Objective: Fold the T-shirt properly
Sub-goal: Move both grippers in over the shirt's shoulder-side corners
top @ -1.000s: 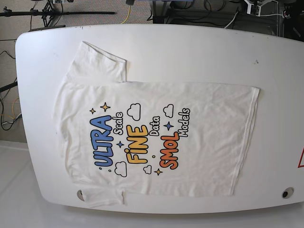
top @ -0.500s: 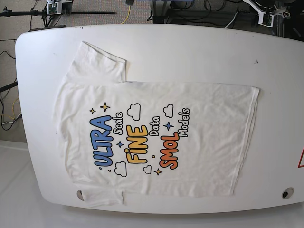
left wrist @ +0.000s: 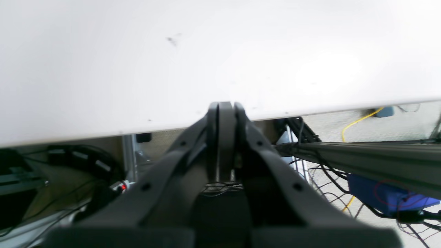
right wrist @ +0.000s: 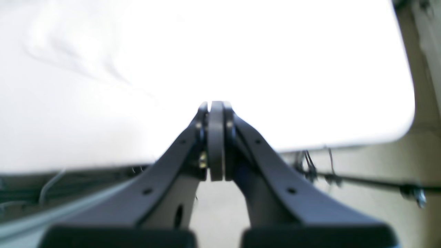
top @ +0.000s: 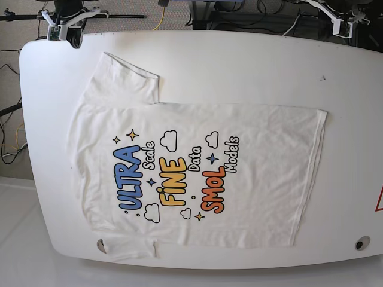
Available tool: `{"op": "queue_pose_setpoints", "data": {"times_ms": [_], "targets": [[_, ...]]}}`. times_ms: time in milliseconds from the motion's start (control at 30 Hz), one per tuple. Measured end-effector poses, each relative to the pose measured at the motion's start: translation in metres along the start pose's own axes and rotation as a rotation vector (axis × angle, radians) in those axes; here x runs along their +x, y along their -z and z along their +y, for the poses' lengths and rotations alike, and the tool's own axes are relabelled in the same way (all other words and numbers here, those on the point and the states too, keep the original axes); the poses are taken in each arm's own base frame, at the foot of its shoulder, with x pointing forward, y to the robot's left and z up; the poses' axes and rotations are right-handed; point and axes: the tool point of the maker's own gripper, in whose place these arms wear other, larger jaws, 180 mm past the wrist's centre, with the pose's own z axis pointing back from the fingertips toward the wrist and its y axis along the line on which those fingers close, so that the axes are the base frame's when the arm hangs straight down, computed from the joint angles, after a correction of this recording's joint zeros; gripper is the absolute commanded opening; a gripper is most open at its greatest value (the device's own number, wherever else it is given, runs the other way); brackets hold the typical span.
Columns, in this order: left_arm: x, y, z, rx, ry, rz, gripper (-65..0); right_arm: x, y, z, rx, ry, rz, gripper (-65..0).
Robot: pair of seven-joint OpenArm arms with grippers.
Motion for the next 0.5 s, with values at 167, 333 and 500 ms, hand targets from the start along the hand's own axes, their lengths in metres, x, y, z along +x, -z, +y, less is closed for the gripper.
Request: {"op": "queue_pose_setpoints", "data": {"times_ms": [167,333,500], "targets": [[0.029,-0.001,-0.013,-0.059,0.033,-0.088,-64.5,0.022,0.009,0.001,0.0,0.001,-0.072,-65.0],[0.027,0.0,-0.02,-0.096,0.044,-0.078,-65.0,0.029,0.011,-0.009,-0.023,-0.003,-0.088,-65.0],[0.032,0.005,-0.022,-0.11,0.046,-0.092,-65.0,0.038,0.011,-0.02,-0.055,0.013,-0.122,-63.9]]}}
